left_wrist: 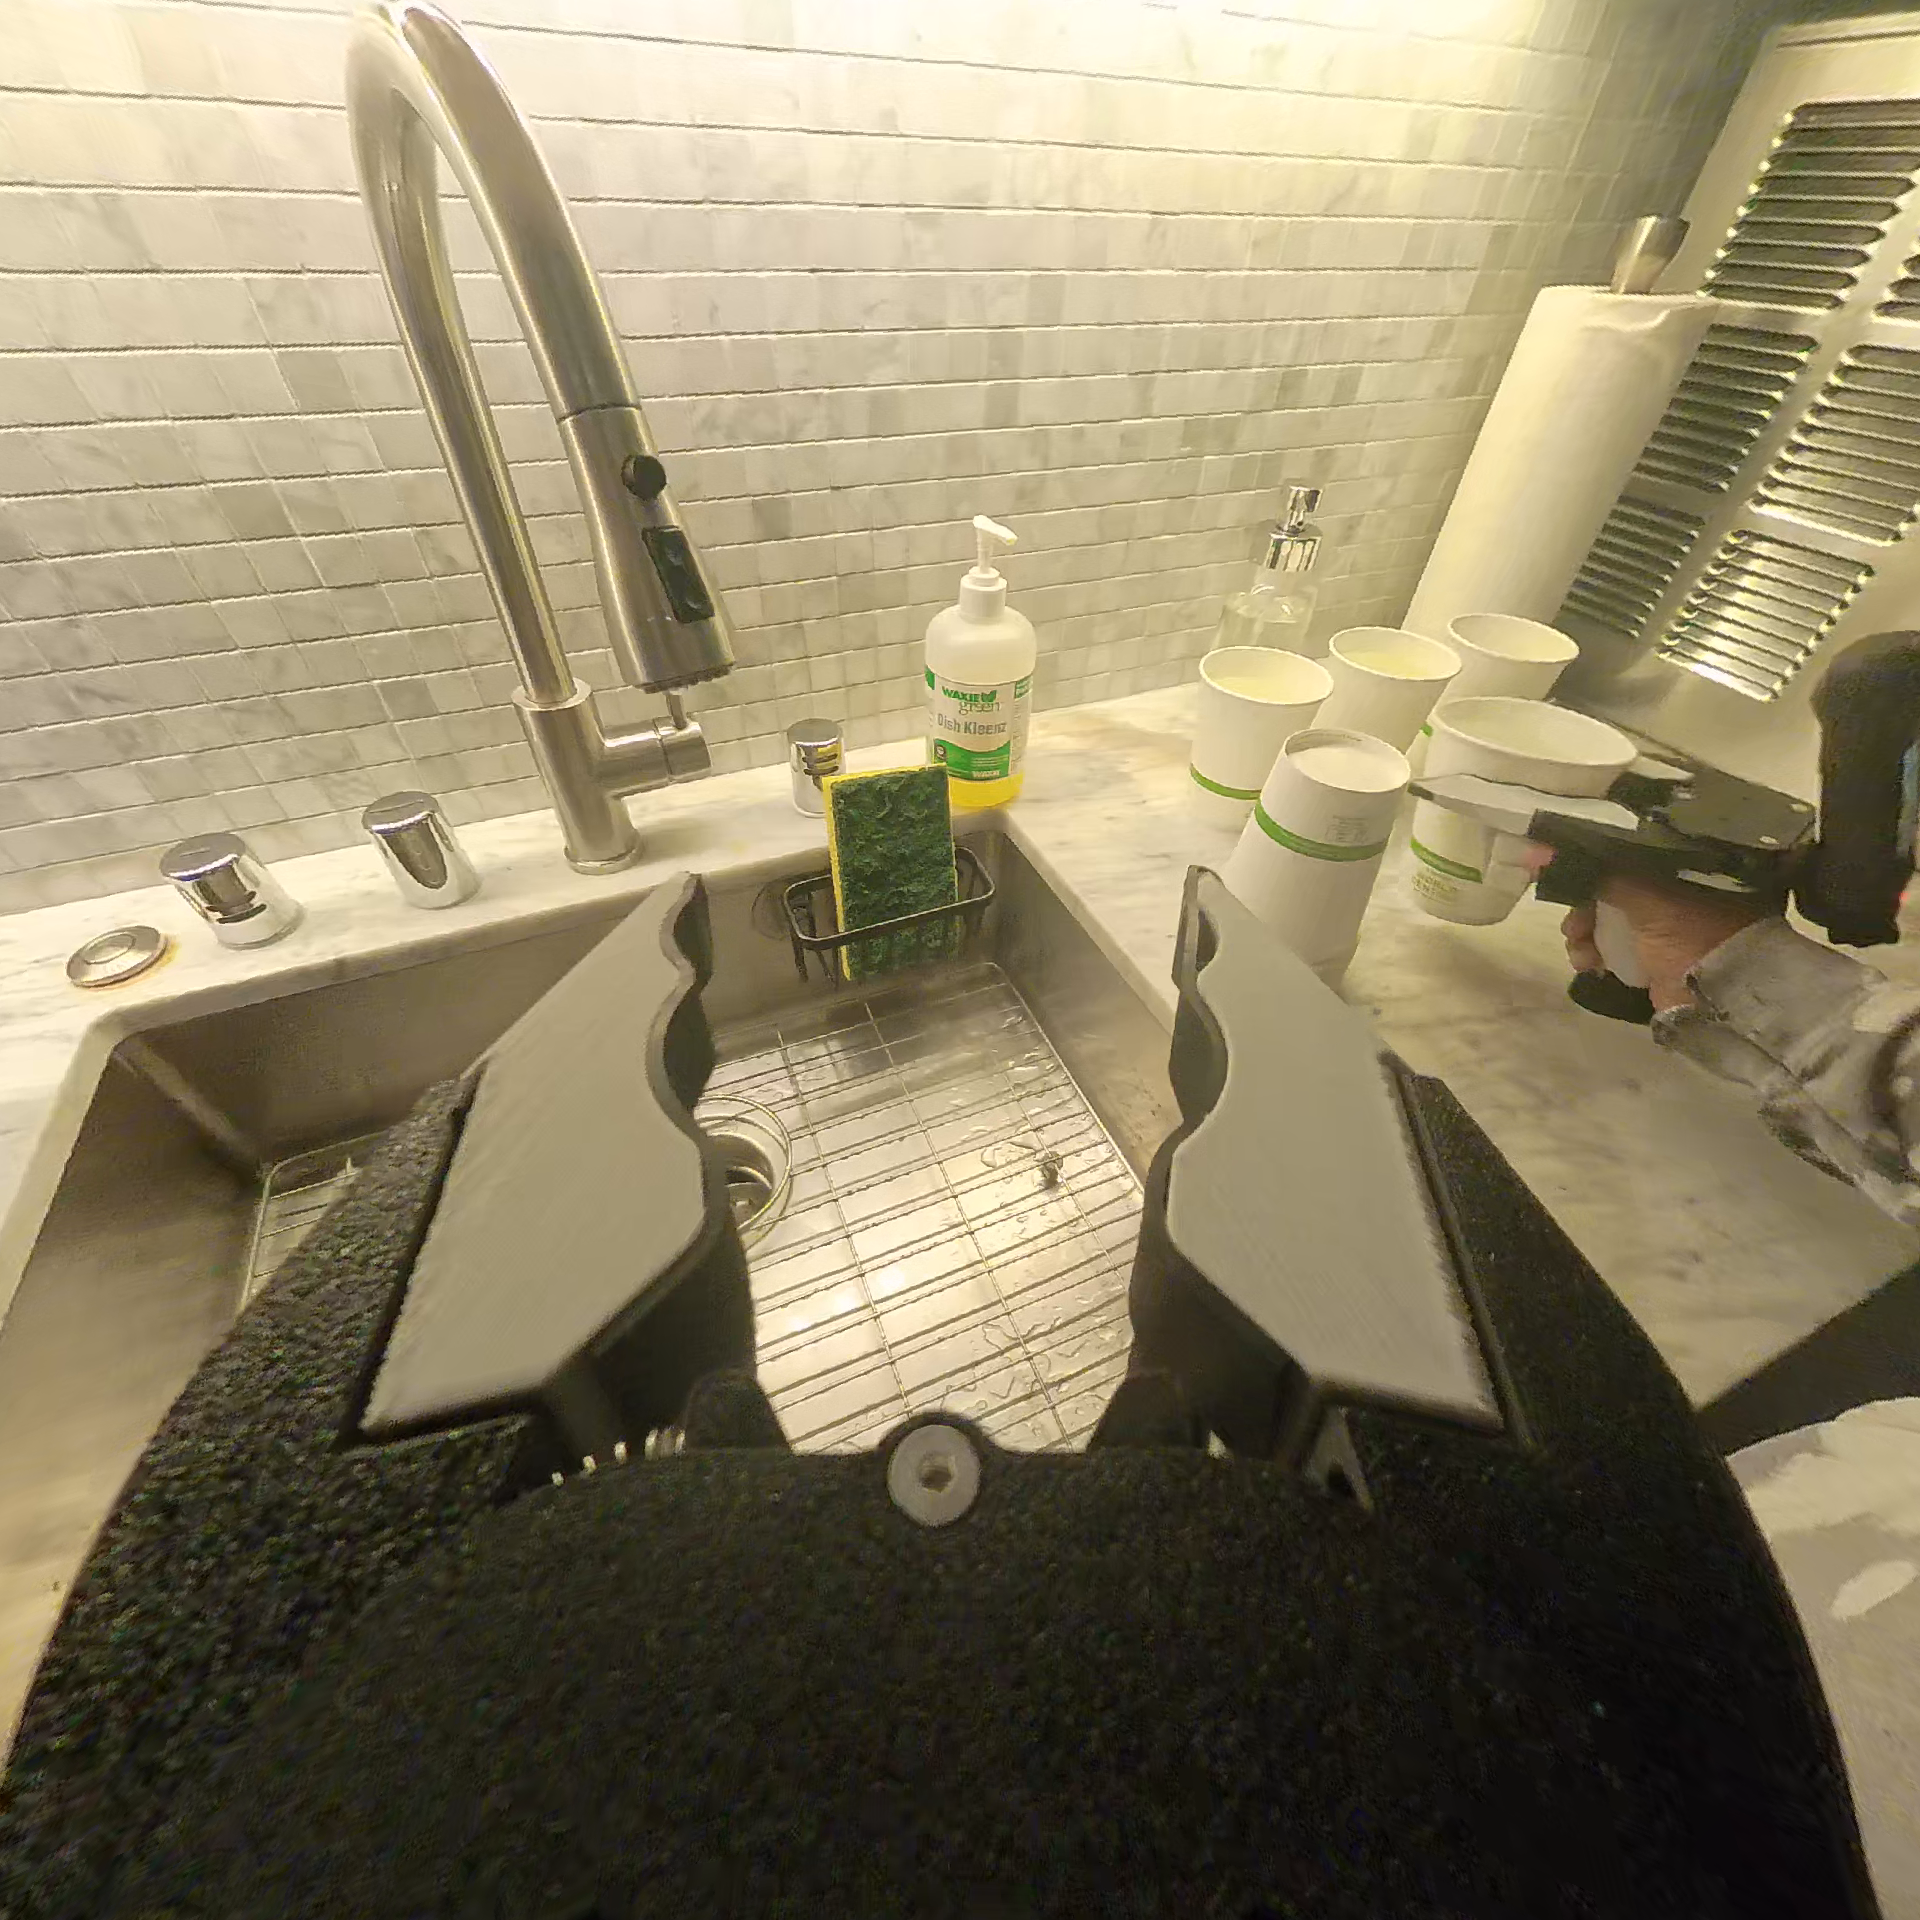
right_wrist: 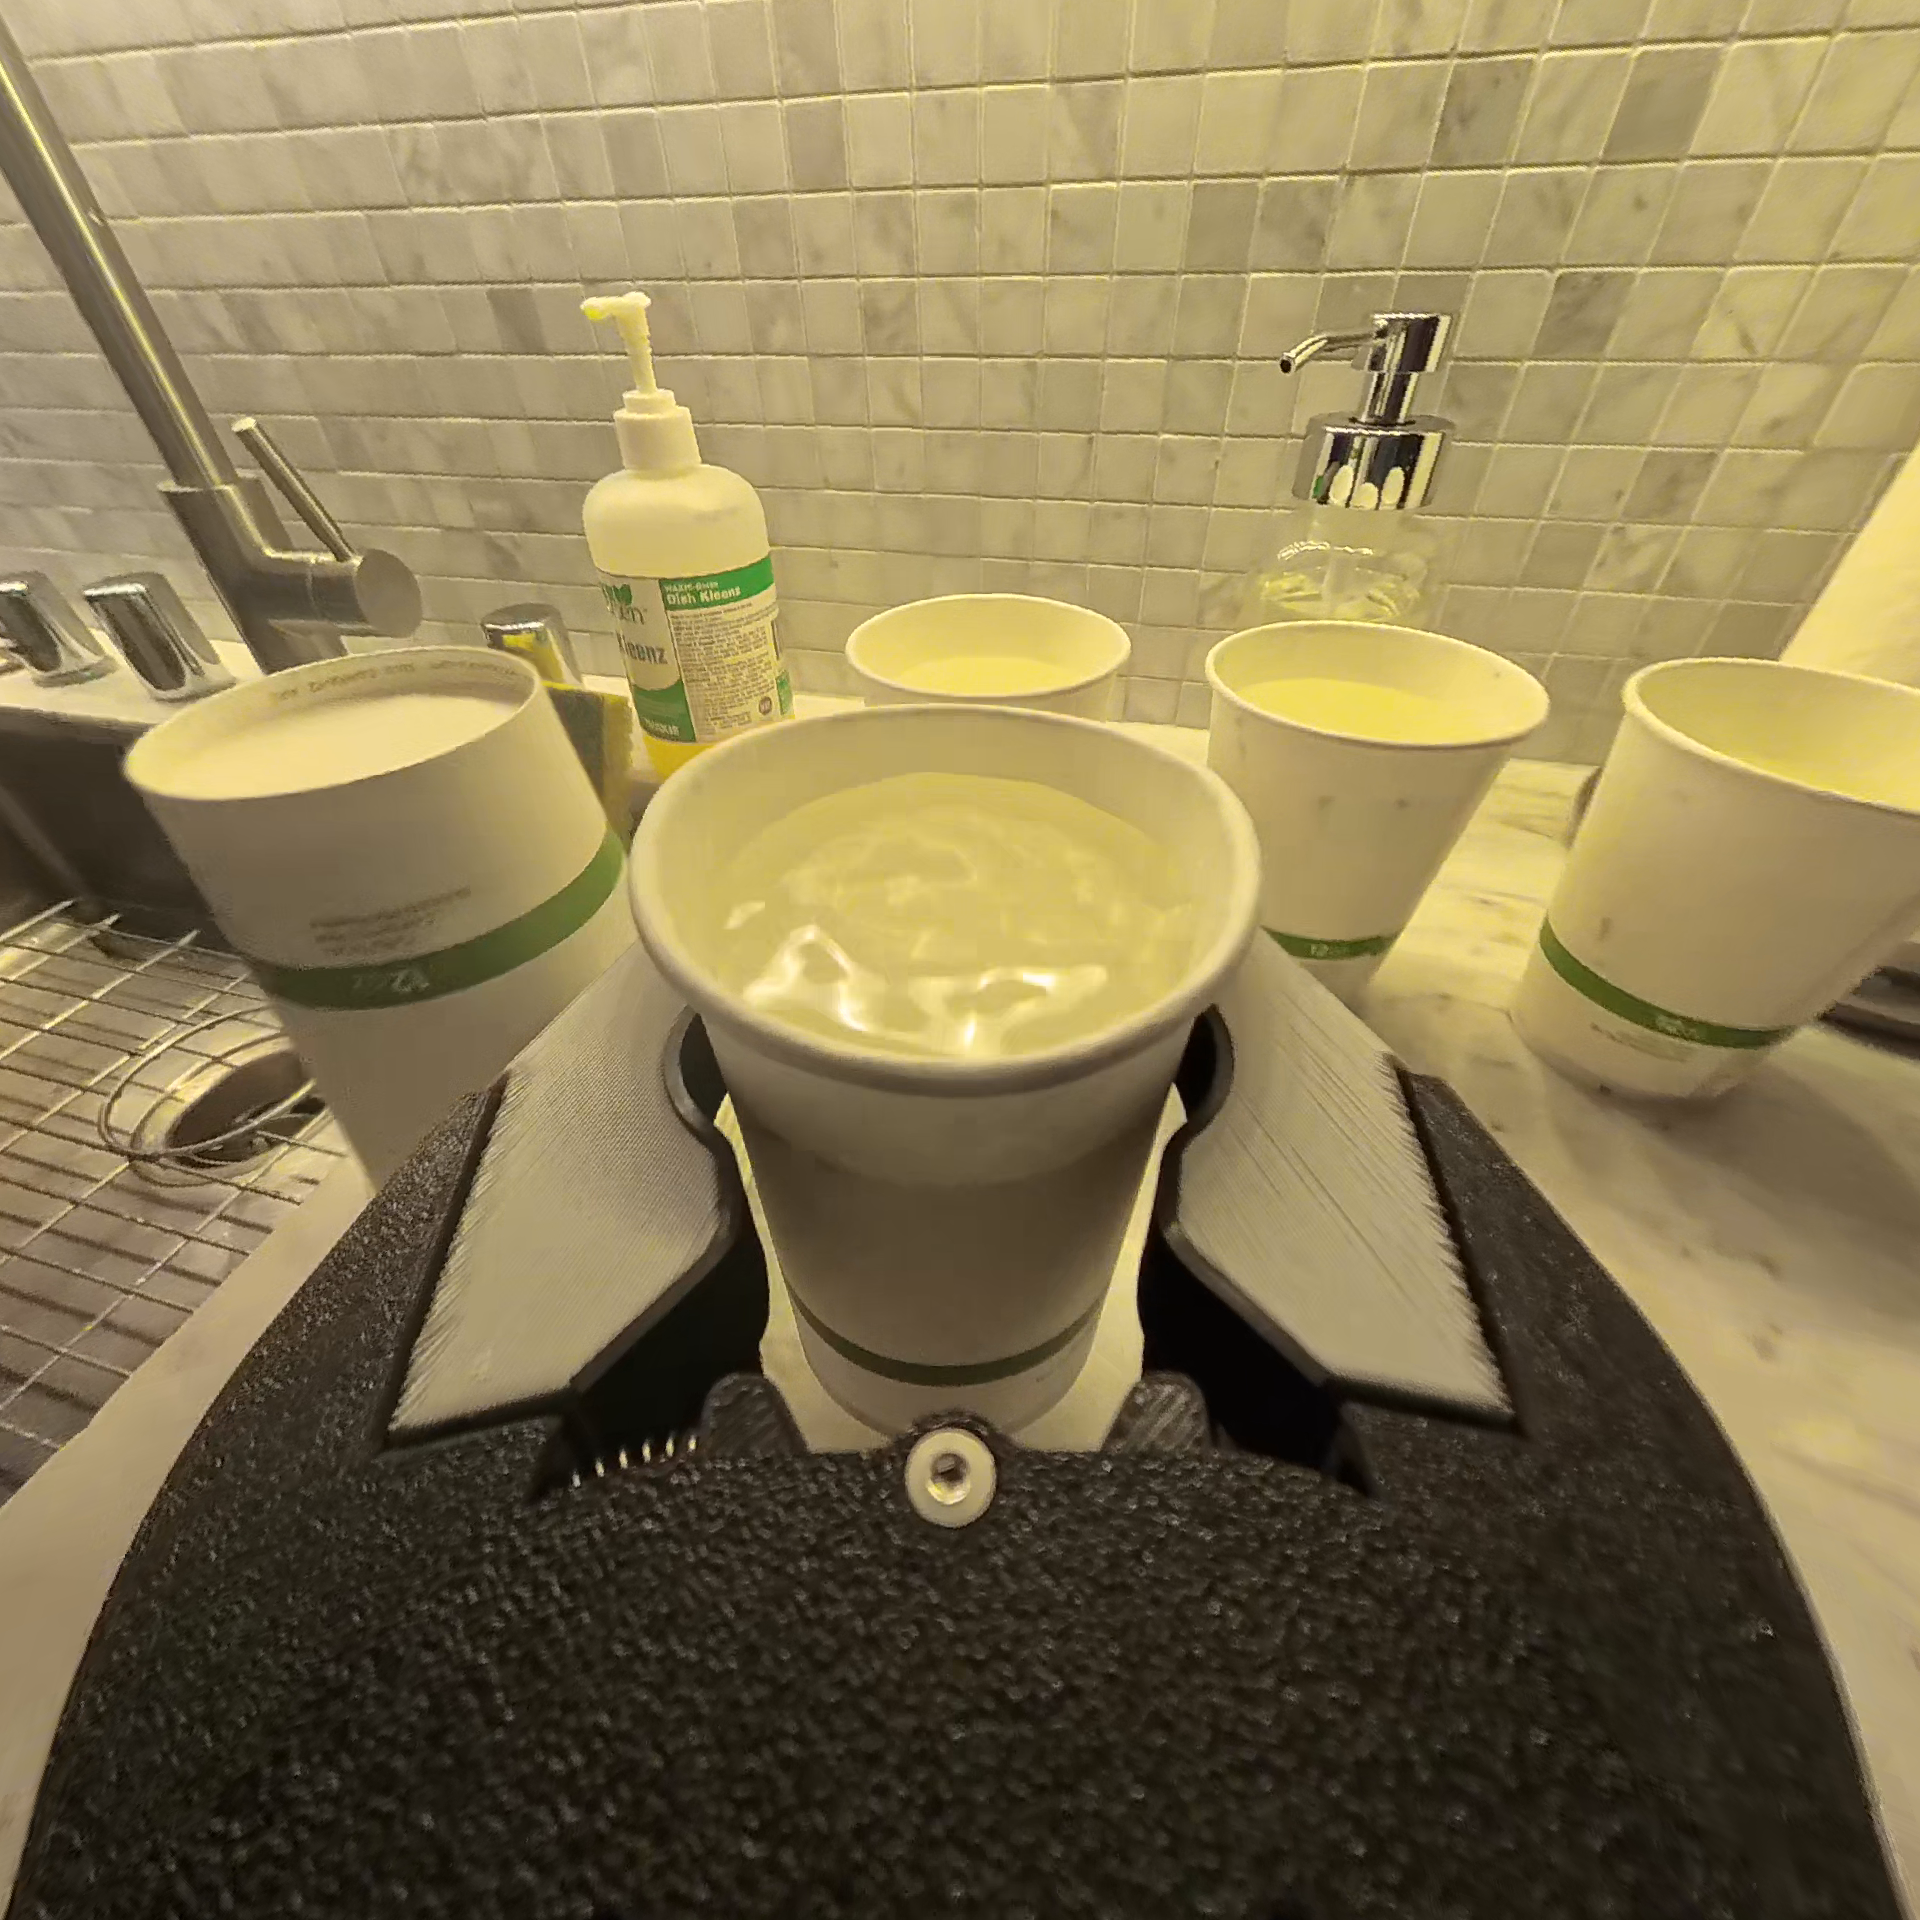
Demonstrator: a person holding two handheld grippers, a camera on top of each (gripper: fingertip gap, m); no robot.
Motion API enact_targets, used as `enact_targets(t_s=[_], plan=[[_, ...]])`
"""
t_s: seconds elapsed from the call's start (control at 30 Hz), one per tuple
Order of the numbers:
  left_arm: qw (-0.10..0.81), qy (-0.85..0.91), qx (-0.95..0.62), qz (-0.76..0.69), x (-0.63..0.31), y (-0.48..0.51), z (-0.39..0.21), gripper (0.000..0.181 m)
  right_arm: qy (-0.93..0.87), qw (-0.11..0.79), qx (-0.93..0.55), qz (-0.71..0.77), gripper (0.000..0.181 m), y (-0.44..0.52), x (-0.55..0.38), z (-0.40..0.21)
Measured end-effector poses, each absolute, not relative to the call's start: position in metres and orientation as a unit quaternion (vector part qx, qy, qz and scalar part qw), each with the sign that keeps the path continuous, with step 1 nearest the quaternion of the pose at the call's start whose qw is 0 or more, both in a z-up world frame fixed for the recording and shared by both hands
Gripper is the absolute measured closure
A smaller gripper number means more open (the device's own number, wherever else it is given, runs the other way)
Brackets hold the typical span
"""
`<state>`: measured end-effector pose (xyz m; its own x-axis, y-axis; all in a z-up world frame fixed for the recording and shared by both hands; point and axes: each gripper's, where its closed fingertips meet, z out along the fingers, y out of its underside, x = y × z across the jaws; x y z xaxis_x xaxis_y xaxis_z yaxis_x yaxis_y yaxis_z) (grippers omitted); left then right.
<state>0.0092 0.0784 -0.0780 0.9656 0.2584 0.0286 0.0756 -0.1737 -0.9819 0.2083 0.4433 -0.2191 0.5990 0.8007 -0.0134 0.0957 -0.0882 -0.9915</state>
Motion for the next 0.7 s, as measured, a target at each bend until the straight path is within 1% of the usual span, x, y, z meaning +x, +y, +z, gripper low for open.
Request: enact_targets(t_s=[0.33, 0.7], plan=[[0.615, -0.105, -0.775, 0.096, 0.011, 0.087, -0.077, 0.092, -0.359, 0.571, -0.661, 0.329, 0.095, 0.48, 0.167, -0.231], [0.608, -0.102, -0.781, 0.102, 0.013, 0.096, -0.08, 0.093, -0.388, 0.556, -0.66, 0.324, 0.094, 0.48, 0.154, -0.241]])
